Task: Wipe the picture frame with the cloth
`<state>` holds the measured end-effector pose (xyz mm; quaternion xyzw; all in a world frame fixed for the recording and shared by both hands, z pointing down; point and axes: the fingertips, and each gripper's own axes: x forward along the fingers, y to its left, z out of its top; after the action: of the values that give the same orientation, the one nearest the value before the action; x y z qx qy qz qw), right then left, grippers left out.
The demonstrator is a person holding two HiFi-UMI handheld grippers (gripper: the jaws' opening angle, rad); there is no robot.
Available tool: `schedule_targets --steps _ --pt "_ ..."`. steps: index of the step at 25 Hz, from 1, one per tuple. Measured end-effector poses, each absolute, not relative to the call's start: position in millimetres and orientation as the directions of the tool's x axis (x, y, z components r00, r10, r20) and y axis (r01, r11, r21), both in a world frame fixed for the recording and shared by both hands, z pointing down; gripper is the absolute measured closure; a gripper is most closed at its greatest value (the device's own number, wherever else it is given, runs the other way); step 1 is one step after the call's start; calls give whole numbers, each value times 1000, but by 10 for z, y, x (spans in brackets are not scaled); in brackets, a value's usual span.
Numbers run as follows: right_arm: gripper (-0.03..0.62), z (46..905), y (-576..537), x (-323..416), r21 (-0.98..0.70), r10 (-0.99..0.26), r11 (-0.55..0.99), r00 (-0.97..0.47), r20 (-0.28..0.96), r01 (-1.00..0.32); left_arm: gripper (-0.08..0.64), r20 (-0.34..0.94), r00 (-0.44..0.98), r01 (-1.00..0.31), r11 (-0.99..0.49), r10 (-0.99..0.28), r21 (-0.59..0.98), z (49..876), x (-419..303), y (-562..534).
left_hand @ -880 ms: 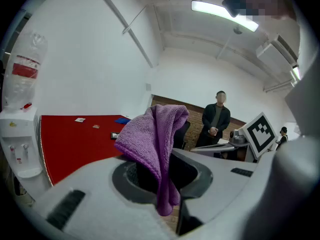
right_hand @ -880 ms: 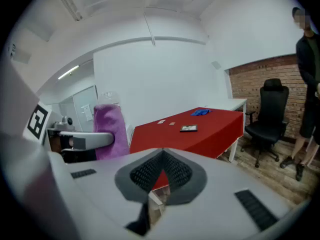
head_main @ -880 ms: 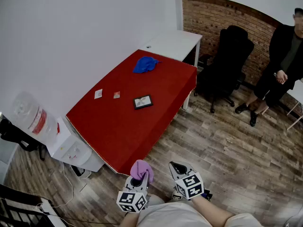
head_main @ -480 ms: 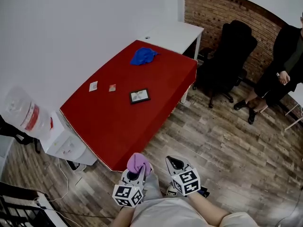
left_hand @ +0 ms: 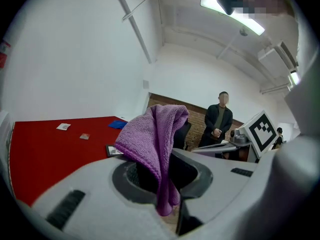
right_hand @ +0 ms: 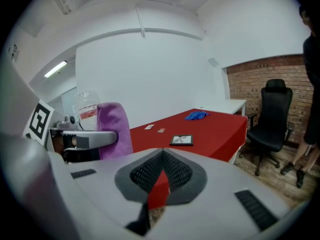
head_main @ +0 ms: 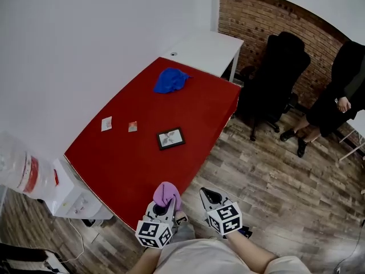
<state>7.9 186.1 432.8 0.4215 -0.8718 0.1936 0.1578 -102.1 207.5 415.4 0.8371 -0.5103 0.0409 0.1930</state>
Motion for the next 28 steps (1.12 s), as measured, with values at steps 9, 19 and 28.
schedule_targets --steps 9,19,28 --pt "588 4263 1160 -403 -185 -690 557 -575 439 -809 495 258 499 -856 -423 -827 298 4169 -1488 1350" --pt "588 4211 576 -467 -191 -665 592 -608 434 -783 495 265 462 -873 -380 -846 306 4153 -1511 891" --pt "588 4283 207 -399 -186 -618 641 -645 450 -744 495 291 411 -895 -323 -864 307 4207 -1458 572"
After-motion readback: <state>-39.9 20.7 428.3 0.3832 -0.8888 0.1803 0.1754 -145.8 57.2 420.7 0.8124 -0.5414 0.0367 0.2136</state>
